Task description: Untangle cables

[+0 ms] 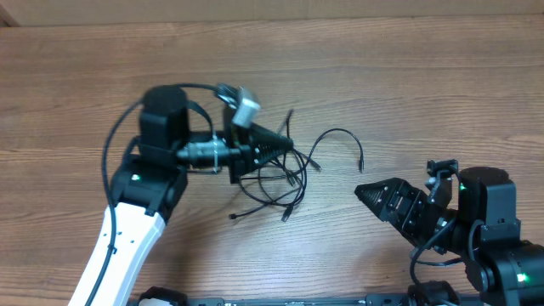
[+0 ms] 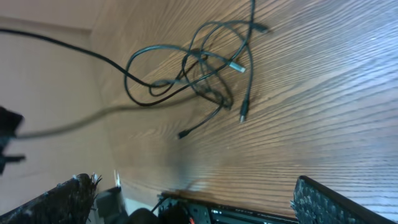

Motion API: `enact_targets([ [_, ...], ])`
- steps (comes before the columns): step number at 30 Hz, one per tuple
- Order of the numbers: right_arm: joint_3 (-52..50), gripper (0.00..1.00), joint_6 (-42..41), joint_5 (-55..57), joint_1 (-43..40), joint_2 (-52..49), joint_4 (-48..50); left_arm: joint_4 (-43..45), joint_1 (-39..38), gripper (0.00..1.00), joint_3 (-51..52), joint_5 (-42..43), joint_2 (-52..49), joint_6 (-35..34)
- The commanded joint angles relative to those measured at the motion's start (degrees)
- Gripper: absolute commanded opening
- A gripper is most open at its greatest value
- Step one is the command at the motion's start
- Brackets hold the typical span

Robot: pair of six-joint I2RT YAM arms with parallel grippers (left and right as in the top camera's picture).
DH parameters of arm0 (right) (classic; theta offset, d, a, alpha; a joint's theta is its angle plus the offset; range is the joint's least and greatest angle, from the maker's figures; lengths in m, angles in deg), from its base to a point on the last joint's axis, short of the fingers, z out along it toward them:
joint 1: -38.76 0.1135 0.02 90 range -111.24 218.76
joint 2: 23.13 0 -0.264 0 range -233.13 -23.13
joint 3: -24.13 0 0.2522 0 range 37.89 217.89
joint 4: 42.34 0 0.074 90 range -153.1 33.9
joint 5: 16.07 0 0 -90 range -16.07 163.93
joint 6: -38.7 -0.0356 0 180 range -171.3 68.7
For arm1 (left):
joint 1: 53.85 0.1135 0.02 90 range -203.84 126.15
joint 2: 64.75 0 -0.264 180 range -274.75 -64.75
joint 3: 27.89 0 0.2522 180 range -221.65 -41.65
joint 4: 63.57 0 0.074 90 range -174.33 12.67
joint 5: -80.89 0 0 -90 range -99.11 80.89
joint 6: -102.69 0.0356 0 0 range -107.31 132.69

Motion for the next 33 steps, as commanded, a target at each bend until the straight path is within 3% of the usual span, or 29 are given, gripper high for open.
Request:
enact_targets([
  [1, -0.35, 1.0, 1.55, -1.88, 2.38, 0.11, 1.73, 7.21, 2.62, 0.04, -3.58, 6.25, -0.15, -7.91],
  [7, -0.35, 1.0, 18.16, -1.84, 9.81, 0.09, 9.97, 26.8, 3.65, 0.04, -4.52, 7.28, -0.15, -22.53],
  [11, -0.35, 1.0, 28.41, -1.46, 15.43, -0.72, 15.74, 33.99, 3.65, 0.04, -4.52, 7.28, -0.15, -29.68],
  [17, -0.35, 1.0, 29.46, 0.87, 21.84, -6.21, 26.14, 36.0, 3.65, 0.04, -4.52, 7.32, -0.15, -36.39],
  [25, -0.35, 1.0, 29.77, 17.88, 27.17, -16.65, 36.72, 39.39, 3.65, 0.04, -4.52, 9.4, -0.15, -41.94],
  [29, -0.35, 1.0, 30.58, 20.9, 29.4, -20.79, 45.38, 45.75, 3.65, 0.04, -4.52, 9.2, -0.15, -48.28],
  [33, -0.35, 0.97, 30.56, 30.82, 30.69, -25.38, 52.17, 54.75, 3.65, 0.04, -4.52, 9.22, -0.15, -56.48],
])
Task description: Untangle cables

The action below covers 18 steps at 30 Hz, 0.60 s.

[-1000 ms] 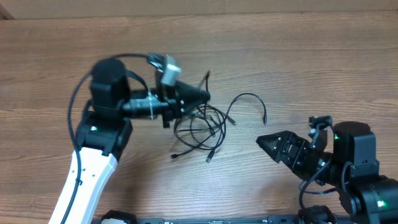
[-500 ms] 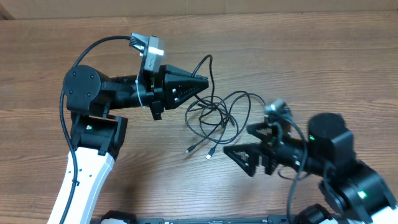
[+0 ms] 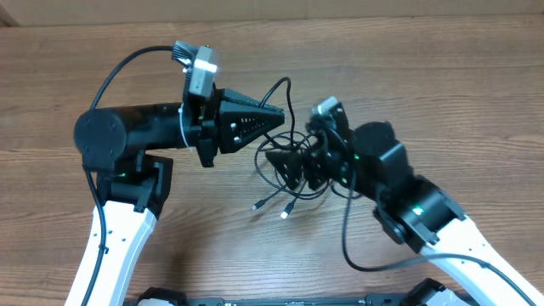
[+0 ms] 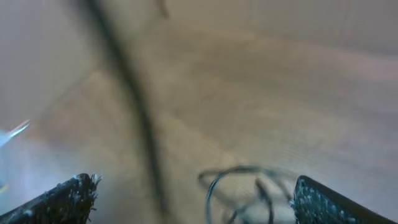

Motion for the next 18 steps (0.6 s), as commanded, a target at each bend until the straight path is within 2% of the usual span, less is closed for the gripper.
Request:
enact_targets([
  [1, -0.22, 0.89, 0.68, 11.15, 0.76, -3.52, 3.52, 5.6, 0.2, 0.04, -1.4, 0.44, 0.15, -9.81],
  [3, -0.22, 0.56, 0.7, 13.64, 0.76, -5.57, 5.73, 9.84, 0.2, 0.04, -1.4, 0.46, 0.15, -12.7],
  [5, -0.2, 0.19, 2.23, 15.32, 0.76, -6.67, 6.6, 12.94, 0.22, 0.04, -1.4, 1.03, 0.15, -14.21],
  [6, -0.17, 0.04, 2.16, 15.74, 0.76, -6.6, 6.69, 13.73, 0.22, 0.04, -1.4, 1.7, 0.15, -14.12],
  [12, 3.15, 0.04, -0.48, 13.7, 0.74, 0.7, 6.49, 11.98, 4.11, 0.04, -1.33, 10.78, -0.52, -7.34],
  [14, 4.04, 0.04, -0.48, 10.73, 0.76, 4.11, 6.23, 9.9, 5.05, 0.09, -1.25, 12.76, -1.2, -5.57],
  [15, 4.22, 0.04, -0.48, 9.86, 0.76, 5.75, 5.97, 8.81, 5.03, 0.21, -1.2, 13.4, -1.6, -4.61],
  [16, 4.26, 0.04, -0.48, 9.66, 0.76, 7.5, 5.29, 7.67, 4.94, 0.5, -1.18, 13.9, -2.08, -3.48],
  [17, 4.26, 0.04, -0.46, 9.94, 0.72, 8.83, 4.31, 6.34, 4.57, 0.86, -1.18, 14.38, -2.73, -2.21],
  [18, 4.26, 0.04, -0.48, 10.6, 0.63, 10.14, 2.99, 4.96, 4.15, 1.0, -1.16, 14.36, -3.41, -1.11],
])
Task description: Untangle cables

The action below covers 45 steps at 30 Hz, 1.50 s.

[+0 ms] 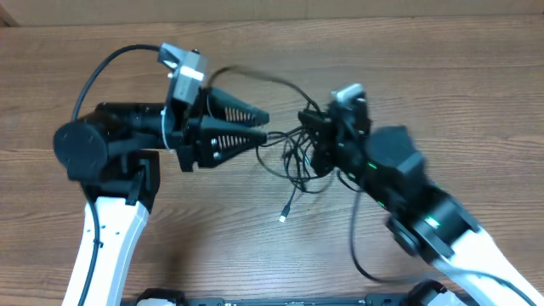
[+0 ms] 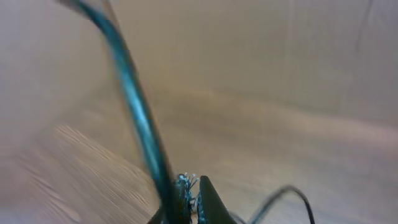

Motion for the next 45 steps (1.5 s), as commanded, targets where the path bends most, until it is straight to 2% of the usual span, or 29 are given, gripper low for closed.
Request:
enact_targets([
  [1, 2.78, 0.04, -0.79, -0.02, -0.09, 5.6, -2.14, -3.02, -1.03, 1.0, -0.85, 3.8, -2.69, 5.99],
  [7, 2.95, 0.04, -6.08, 0.94, -0.09, 11.8, -3.13, -10.32, -4.0, 1.0, -0.83, 3.78, -8.81, 12.44],
  [15, 2.99, 0.04, -5.99, -0.9, -0.07, 14.6, -1.92, -13.11, -12.79, 0.99, -0.83, 1.31, -20.13, 17.59],
  [19, 3.04, 0.04, -2.51, 0.85, -0.09, 14.64, 0.85, -13.11, -17.22, 0.99, -0.83, 1.92, -27.45, 18.69],
  [23, 3.17, 0.04, 1.4, 14.75, -0.11, 14.62, -0.66, -13.14, -18.18, 1.0, -0.83, 3.91, -33.38, 18.4],
  [29, 3.17, 0.04, 4.85, 45.99, -4.87, 14.62, -3.98, -14.4, -18.12, 0.99, -0.83, 3.91, -38.36, 17.81],
  [33, 3.13, 0.04, 6.51, 63.98, -16.65, 14.12, -2.05, -14.58, -18.12, 1.0, -0.83, 3.91, -38.84, 17.84],
  [35, 3.08, 0.04, 6.45, 65.7, -25.9, 13.14, 0.2, -14.58, -18.12, 1.0, -0.83, 3.89, -38.84, 17.84],
  [37, 3.06, 0.04, 5.86, 62.34, -36.48, 11.41, 2.49, -14.62, -18.18, 1.0, -0.83, 3.89, -38.84, 17.84],
  [41, 3.06, 0.04, 5.9, 45.46, -57.72, 5.84, 6.1, -14.56, -18.18, 0.99, -0.83, 3.78, -38.84, 17.88],
  [45, 3.06, 0.04, 5.88, 32.39, -73.99, -2.29, 5.95, -14.56, -18.18, 1.0, -0.83, 3.8, -38.84, 17.86],
])
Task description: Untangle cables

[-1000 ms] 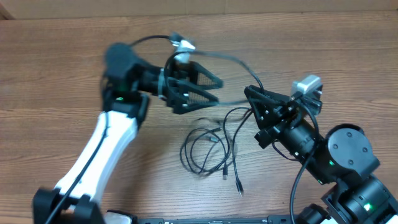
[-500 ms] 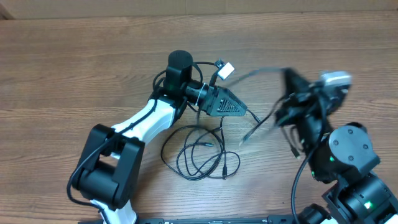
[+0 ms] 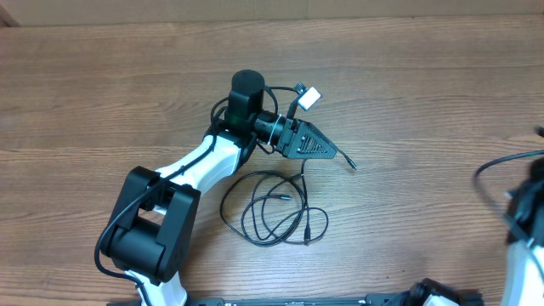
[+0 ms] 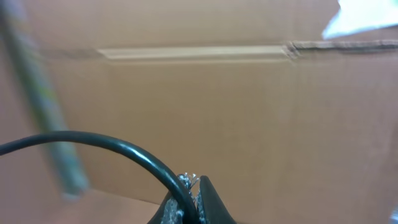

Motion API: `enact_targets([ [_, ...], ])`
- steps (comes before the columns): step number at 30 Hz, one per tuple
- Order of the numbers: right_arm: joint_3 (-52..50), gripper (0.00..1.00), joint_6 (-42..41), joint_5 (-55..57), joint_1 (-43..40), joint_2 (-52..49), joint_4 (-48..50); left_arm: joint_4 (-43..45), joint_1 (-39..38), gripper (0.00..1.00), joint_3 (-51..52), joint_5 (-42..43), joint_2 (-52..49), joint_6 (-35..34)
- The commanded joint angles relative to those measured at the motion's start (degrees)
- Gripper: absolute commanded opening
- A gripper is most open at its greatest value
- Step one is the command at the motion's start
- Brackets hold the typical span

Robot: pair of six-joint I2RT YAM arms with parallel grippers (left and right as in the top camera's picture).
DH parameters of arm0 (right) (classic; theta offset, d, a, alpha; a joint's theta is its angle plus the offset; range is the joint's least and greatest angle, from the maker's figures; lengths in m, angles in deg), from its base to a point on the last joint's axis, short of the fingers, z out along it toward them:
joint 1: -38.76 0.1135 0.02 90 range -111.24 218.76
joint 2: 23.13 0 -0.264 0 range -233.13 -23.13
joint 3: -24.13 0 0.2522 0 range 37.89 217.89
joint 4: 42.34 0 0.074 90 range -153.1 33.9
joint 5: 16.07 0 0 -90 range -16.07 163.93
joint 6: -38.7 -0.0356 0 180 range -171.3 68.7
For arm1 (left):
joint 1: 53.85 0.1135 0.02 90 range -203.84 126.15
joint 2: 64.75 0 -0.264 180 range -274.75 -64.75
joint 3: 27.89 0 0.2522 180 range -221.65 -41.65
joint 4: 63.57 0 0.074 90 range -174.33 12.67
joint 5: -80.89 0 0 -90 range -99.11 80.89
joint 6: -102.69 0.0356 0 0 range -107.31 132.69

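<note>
A loose coil of black cable [image 3: 270, 212] lies on the wooden table [image 3: 425, 85] at the centre front. One strand rises from it to my left gripper [image 3: 333, 152], which points right and looks shut on that cable, with a plug [image 3: 349, 161] sticking out past its tip. My right arm [image 3: 529, 212] stands at the far right edge, where a black cable loop [image 3: 500, 161] shows. In the right wrist view my right gripper [image 4: 189, 190] is shut on a black cable [image 4: 112, 142] that arches off to the left.
A cardboard wall [image 4: 249, 112] fills the right wrist view, with a blurred grey-green strand [image 4: 43, 106] at its left. The left wrist's white camera block [image 3: 308, 96] sits above the left gripper.
My right arm, shut on a cable beside the tangle in the middle, now stands at the far right edge still holding it. The left gripper has shut and points right above a looser coil.
At first my left gripper was in the tangle while the right one rested open at the lower right. Then the right gripper was open at the tangle, facing the raised left one. It was then shut on a cable there; now the arms stand far apart.
</note>
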Motion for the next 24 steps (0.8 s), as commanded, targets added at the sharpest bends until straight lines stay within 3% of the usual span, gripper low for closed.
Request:
enact_targets([
  [1, 1.05, 0.04, 0.02, -13.73, -9.86, -6.45, -0.79, 0.09, 0.2, 0.99, -0.72, 1.05, -0.59, 1.05],
  [7, 1.05, 0.04, 0.48, -21.33, -17.94, -20.79, 0.7, 0.11, 0.2, 1.0, -0.72, 1.05, -0.59, 1.05],
  [19, 1.05, 0.04, 13.05, -22.47, -21.57, -37.9, 32.48, 0.11, 0.2, 1.0, -0.72, 1.05, -0.59, 1.05],
  [24, 1.07, 0.04, 15.41, -26.27, -24.33, -43.52, 33.33, 0.11, 0.2, 1.0, -0.72, 1.05, -0.59, 1.05],
])
